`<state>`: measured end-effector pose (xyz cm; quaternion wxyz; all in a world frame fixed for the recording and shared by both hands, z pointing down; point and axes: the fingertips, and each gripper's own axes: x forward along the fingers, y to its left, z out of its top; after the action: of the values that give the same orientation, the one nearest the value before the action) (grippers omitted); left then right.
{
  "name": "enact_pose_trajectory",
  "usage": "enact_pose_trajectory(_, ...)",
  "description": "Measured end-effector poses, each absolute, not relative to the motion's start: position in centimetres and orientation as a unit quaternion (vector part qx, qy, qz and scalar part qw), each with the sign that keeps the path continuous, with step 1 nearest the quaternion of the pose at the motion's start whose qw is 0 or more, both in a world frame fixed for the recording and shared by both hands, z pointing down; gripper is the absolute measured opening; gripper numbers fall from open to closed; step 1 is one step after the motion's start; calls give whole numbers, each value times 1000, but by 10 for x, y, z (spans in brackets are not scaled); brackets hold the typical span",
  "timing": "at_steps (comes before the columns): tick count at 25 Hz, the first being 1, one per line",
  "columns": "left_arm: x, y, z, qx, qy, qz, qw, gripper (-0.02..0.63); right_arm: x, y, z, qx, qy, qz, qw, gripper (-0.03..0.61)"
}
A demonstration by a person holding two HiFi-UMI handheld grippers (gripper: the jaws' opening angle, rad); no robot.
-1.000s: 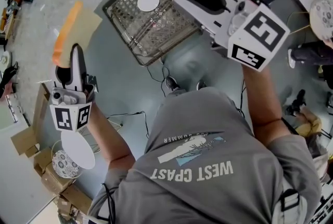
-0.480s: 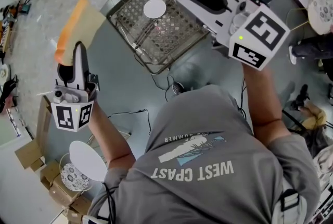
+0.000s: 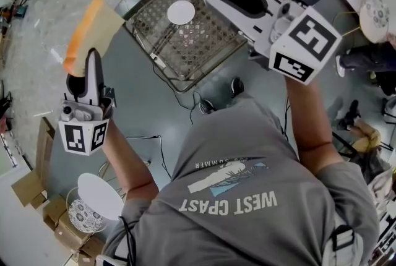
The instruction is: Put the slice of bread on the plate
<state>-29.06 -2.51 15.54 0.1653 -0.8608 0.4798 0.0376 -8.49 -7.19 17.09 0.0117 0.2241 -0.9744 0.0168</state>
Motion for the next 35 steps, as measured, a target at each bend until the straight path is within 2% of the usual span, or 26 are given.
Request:
enact_pose_trajectory(18, -204, -90, 164, -833, 530, 4, 159, 101, -21, -151, 184, 144, -989, 28, 2, 9)
enact_pose_trajectory(35, -167, -116, 180, -820, 554, -33, 140, 101, 0, -182, 193, 100, -994, 39, -9, 9)
